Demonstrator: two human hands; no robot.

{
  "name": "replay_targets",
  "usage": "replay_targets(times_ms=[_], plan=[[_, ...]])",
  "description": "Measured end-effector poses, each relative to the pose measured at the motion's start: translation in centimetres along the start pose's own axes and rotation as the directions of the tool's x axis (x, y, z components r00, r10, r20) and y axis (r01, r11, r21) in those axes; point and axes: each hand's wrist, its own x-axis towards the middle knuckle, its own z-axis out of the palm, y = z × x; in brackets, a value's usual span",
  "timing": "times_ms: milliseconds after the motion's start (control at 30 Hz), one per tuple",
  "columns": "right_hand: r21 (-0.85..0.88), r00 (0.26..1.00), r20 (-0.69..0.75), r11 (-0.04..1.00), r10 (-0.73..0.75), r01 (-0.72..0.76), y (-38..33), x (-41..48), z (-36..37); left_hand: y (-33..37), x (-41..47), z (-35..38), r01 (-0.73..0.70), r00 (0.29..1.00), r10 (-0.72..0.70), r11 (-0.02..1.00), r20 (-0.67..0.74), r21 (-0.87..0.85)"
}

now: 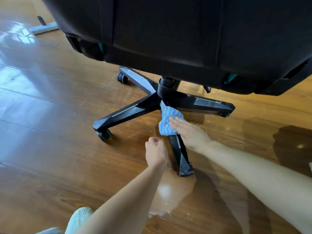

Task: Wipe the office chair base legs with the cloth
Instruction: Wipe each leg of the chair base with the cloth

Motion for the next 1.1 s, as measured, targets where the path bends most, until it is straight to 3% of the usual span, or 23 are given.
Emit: replay_targets(times_ms=[100, 233, 400, 533, 733, 800, 900, 1100], plan=[[0.010, 0.995, -0.052, 0.996, 0.088, -0.088, 0.3, 4.5, -0.4, -0.1, -0.2, -0.3, -0.062, 0.998, 0.060, 0.990, 0.019, 0.125], [0.079, 0.947, -0.102, 0.952, 0.304, -0.296, 0.8, 8.2, -1.3, 1.2, -0.7, 0.1, -0.129, 0.991, 0.123, 0.984, 0.058, 0.120], [0.028, 0.937, -0.132, 0.946, 0.324, -0.323, -0.2, 7.9, -1.0, 2.6, -1.2, 1.8, -0.246, 0.963, 0.214, 0.945, 0.164, 0.215], [0.033, 0.940, -0.140, 0.950, 0.311, -0.309, -1.3, 5.0, -0.5, 3.7, -0.6, 3.5, -0.215, 0.971, 0.149, 0.891, 0.189, 0.399], [0.213, 0.799, -0.277, 0.845, 0.534, -0.491, -3.6, 3.0, 0.2, 3.6, 0.1, 3.5, -0.279, 0.957, 0.191, 0.816, 0.220, 0.507], [0.282, 0.764, -0.230, 0.792, 0.603, -0.541, -3.3, 4.5, -0.2, 3.7, -0.1, 3.3, -0.286, 0.952, 0.181, 0.813, 0.246, 0.508], [0.470, 0.654, -0.038, 0.591, 0.755, -0.655, -1.7, 7.3, -1.6, 4.1, -0.1, 3.0, -0.250, 0.950, 0.115, 0.837, 0.290, 0.487], [0.634, 0.605, 0.174, 0.382, 0.777, -0.672, -1.3, 5.2, -1.7, 4.9, 1.3, 1.7, -0.181, 0.938, 0.021, 0.880, 0.346, 0.438]])
